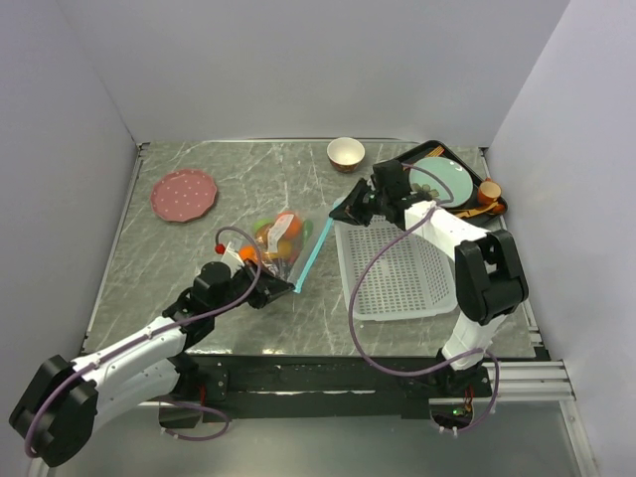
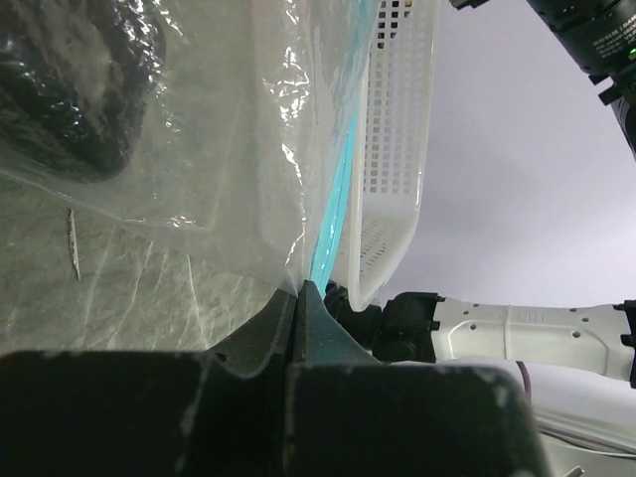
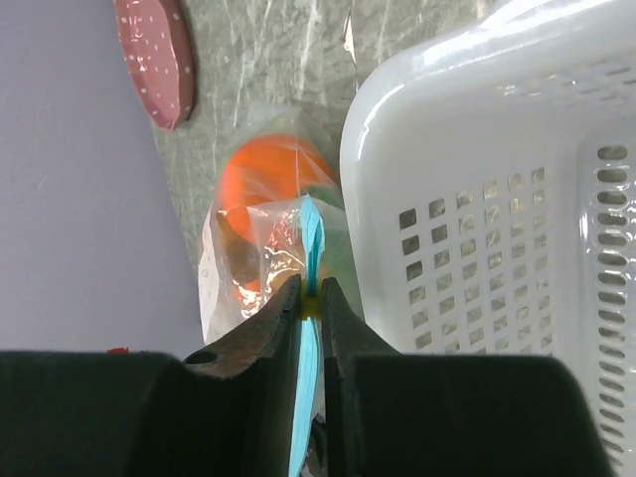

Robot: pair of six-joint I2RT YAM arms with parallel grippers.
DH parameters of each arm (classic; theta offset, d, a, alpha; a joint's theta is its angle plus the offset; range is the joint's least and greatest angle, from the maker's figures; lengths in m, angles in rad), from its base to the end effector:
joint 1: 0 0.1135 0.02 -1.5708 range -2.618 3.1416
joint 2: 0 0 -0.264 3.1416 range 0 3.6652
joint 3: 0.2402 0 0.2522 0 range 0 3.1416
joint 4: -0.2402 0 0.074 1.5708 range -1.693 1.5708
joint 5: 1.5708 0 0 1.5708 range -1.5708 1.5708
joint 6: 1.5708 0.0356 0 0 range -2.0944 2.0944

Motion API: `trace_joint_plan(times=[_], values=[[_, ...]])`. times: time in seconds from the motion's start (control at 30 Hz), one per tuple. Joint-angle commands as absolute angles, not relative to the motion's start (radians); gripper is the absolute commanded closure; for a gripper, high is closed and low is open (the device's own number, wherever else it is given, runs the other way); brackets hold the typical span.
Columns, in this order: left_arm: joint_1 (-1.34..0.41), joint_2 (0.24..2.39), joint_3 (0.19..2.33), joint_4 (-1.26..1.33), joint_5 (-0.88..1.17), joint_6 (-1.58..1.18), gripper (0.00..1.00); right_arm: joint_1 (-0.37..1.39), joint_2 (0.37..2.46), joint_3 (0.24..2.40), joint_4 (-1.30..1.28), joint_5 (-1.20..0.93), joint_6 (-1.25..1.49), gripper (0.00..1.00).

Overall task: Place the food in the zip-top bag and seal the zipper
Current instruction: Zip the zipper food storage bag at the center of the board, then place the zipper food storage bag at the center of the board.

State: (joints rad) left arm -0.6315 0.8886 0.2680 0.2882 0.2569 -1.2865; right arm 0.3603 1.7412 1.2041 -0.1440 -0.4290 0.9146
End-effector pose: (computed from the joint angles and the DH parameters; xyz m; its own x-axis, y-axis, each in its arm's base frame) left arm 0.1482 -0.1196 0.1894 -0.8080 -0.5592 -0.1856 -0.0383 0.3641 -0.9306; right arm 0.3584 0.1508 0.2329 -0.8531 0.4486 -0.2665 0.0868 0.6256 0.7753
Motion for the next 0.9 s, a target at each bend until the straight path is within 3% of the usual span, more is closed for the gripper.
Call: trace_joint_plan(times=[0.0,0.2,0.3,0.6,0.87], values=[[-0.632,0.903,0.288,0.325,0.324,-1.250,0.99,0.325,1.726,1.253,-0.084,-0.400,0.879,0.68],[-0.632,0.936,0.302,0.351,0.325,-1.244,0.99,0.324,1.616,1.183,-0.069,-0.345,0.890,0.45],[-0.632,0.946,0.307,0.364,0.328,-1.243,0.99,0.324,1.556,1.137,-0.080,-0.284,0.896,0.40],[-0.632,0.937,0.318,0.368,0.333,-1.233,0.99,0.334,1.597,1.131,-0.092,-0.354,0.899,0.54],[-0.632,0.916,0.322,0.359,0.324,-1.232,0.99,0.344,1.640,1.147,-0.124,-0.362,0.890,0.57]])
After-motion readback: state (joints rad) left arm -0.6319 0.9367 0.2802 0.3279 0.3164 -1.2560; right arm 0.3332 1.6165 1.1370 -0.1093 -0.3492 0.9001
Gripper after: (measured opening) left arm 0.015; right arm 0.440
